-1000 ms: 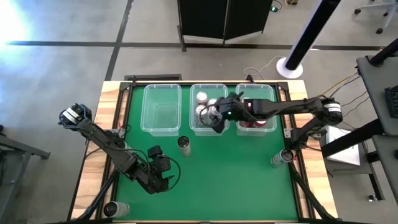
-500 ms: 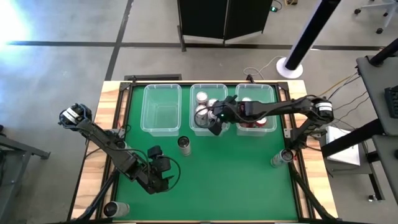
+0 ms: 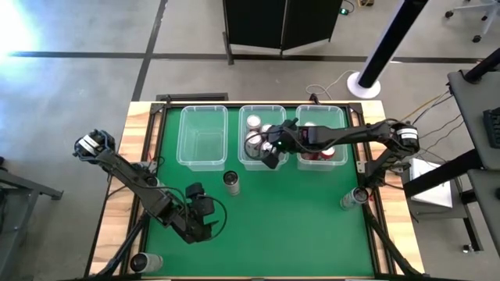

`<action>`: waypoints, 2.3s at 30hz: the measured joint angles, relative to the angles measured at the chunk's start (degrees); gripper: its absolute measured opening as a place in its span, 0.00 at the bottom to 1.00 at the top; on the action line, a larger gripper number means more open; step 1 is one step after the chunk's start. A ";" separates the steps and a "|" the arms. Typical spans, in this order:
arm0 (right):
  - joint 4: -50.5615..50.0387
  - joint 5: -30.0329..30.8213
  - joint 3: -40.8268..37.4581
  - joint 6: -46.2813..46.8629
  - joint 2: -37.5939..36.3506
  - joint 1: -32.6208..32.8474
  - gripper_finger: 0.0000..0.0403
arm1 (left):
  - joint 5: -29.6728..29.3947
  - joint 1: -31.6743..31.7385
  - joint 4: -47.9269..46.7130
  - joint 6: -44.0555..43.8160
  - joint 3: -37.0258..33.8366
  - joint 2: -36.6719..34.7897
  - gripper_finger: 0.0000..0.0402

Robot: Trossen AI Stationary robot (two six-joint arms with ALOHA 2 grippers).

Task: Sort soda cans
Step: Put the silver soda can into the middle transparent bin, then put the top left white soda can into the left transparent bin

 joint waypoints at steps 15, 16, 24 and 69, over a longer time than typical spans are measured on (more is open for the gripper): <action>-0.30 0.64 6.56 -2.21 -11.69 13.35 0.91 | 8.69 0.07 -42.25 -9.60 19.83 -3.03 0.90; -0.37 0.65 6.56 -1.90 -12.12 14.88 0.91 | 10.26 -0.05 -45.98 -11.92 20.60 -3.12 0.90; -0.77 6.10 6.06 1.28 -10.58 28.31 0.91 | 16.66 0.68 -53.26 -23.54 17.31 -7.90 0.90; -0.51 11.11 5.84 6.42 -7.97 36.70 0.91 | 32.23 6.99 -52.92 -17.63 -6.74 -31.04 0.87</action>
